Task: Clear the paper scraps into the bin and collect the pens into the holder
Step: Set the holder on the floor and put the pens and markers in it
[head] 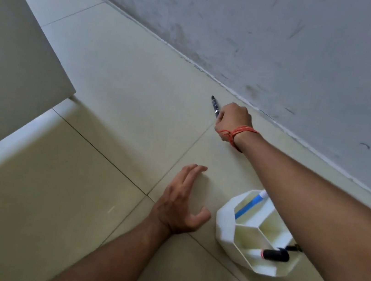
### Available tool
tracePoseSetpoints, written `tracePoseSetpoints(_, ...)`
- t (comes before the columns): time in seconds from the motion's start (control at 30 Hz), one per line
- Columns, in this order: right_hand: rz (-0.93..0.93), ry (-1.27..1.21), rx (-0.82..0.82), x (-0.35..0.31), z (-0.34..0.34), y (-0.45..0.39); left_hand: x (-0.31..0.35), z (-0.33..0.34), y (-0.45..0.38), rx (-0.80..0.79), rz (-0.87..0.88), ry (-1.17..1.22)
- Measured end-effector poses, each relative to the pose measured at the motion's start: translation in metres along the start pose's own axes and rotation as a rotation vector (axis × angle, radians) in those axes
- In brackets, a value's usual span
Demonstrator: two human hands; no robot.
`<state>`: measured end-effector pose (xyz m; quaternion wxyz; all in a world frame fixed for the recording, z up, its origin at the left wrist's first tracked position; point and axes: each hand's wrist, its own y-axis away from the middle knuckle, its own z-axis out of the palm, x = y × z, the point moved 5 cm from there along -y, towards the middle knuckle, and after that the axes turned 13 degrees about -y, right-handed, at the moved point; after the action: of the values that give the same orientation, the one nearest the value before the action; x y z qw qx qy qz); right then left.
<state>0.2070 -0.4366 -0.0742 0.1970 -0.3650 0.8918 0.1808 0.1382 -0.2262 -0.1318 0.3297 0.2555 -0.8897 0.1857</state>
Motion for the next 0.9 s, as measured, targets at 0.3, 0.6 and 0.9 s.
tracePoseSetpoints(0.3,-0.05,-0.466,0.157,0.012,-0.125,0.139,0.001,0.002,0.002,0.008,-0.04,-0.067)
tracePoseSetpoints(0.6,-0.085,-0.486,0.476,0.061,-0.187,0.273,0.044,-0.022,0.004,-0.102,-0.266,0.028)
tracePoseSetpoints(0.9,-0.004,-0.407,0.278,0.084,-0.145,0.267,0.09,-0.061,0.008,-0.206,-0.185,-0.03)
